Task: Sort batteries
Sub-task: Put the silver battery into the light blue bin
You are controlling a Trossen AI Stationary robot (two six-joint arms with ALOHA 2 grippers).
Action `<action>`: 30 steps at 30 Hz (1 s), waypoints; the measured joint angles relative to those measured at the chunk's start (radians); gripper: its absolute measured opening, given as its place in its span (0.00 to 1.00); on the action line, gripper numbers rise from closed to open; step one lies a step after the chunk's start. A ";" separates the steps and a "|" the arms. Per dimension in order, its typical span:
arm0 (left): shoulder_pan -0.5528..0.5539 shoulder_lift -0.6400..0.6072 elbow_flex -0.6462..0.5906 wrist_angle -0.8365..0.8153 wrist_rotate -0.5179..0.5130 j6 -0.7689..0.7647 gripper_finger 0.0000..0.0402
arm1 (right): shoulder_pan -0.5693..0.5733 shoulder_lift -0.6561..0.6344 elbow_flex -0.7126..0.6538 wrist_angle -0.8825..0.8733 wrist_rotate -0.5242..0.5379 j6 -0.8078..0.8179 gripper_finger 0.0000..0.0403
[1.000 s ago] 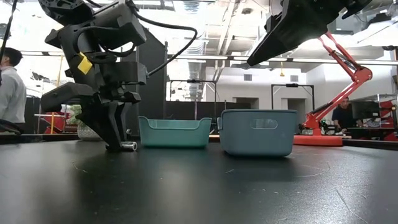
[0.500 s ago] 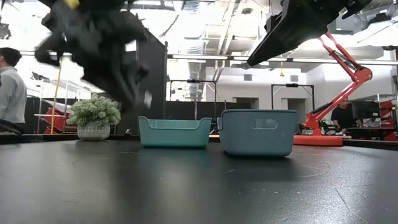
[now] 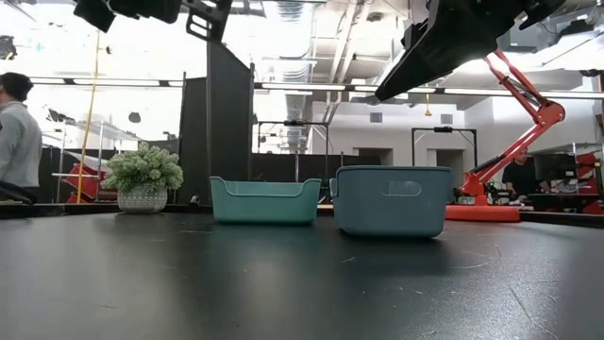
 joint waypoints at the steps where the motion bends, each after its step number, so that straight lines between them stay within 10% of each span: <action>1: 0.000 0.001 0.000 -0.001 0.001 -0.001 0.09 | 0.000 0.000 0.000 0.000 0.000 0.000 0.44; 6: 0.000 0.002 0.000 0.000 -0.059 -0.017 0.09 | 0.000 0.000 0.000 0.000 0.000 0.000 0.44; 17: 0.076 0.002 0.000 -0.079 -0.768 -0.270 0.10 | 0.000 0.000 0.000 0.001 0.000 0.000 0.44; 30: 0.250 0.021 0.002 -0.141 -0.800 -0.407 0.12 | 0.000 0.000 0.000 0.001 0.000 0.000 0.44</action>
